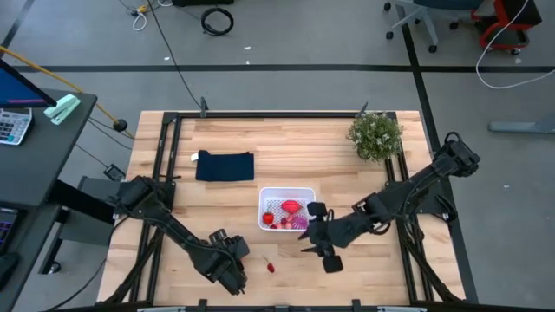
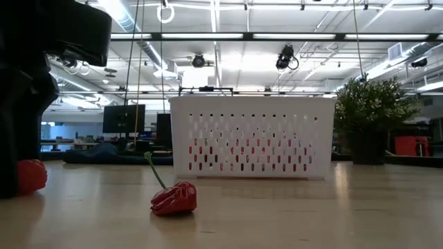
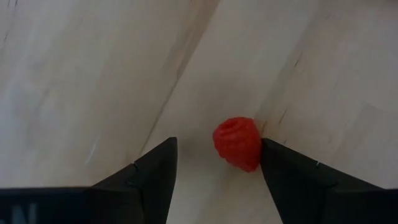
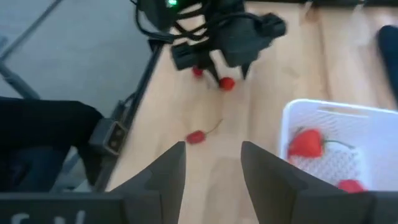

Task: Pick and placing Produce into tupperware
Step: Put the raspberry into the white bin

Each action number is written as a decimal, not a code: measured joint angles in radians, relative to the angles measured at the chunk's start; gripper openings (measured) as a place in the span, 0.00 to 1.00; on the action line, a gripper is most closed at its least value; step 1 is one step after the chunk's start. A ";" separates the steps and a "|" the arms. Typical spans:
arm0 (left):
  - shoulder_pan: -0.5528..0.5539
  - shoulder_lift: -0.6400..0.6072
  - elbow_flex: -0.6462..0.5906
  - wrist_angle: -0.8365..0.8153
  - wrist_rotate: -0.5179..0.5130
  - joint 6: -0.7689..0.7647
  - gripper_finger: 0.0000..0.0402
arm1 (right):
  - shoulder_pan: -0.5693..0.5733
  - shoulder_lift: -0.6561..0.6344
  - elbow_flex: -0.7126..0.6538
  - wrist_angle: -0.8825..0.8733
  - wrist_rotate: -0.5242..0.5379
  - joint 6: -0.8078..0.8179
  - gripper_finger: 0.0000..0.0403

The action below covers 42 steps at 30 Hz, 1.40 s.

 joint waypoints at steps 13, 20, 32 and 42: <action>0.013 -0.006 -0.003 0.061 0.001 0.002 0.39 | 0.136 0.004 -0.105 0.012 0.083 0.232 0.40; 0.028 -0.056 -0.003 0.275 -0.005 0.211 0.15 | 0.187 0.004 -0.158 0.013 0.084 0.365 0.40; 0.089 -0.115 -0.002 0.188 0.038 0.424 0.09 | 0.193 0.004 -0.174 0.024 0.143 0.449 0.40; 0.043 -0.114 -0.002 0.022 0.189 0.422 0.39 | 0.223 0.004 -0.174 0.025 0.150 0.449 0.40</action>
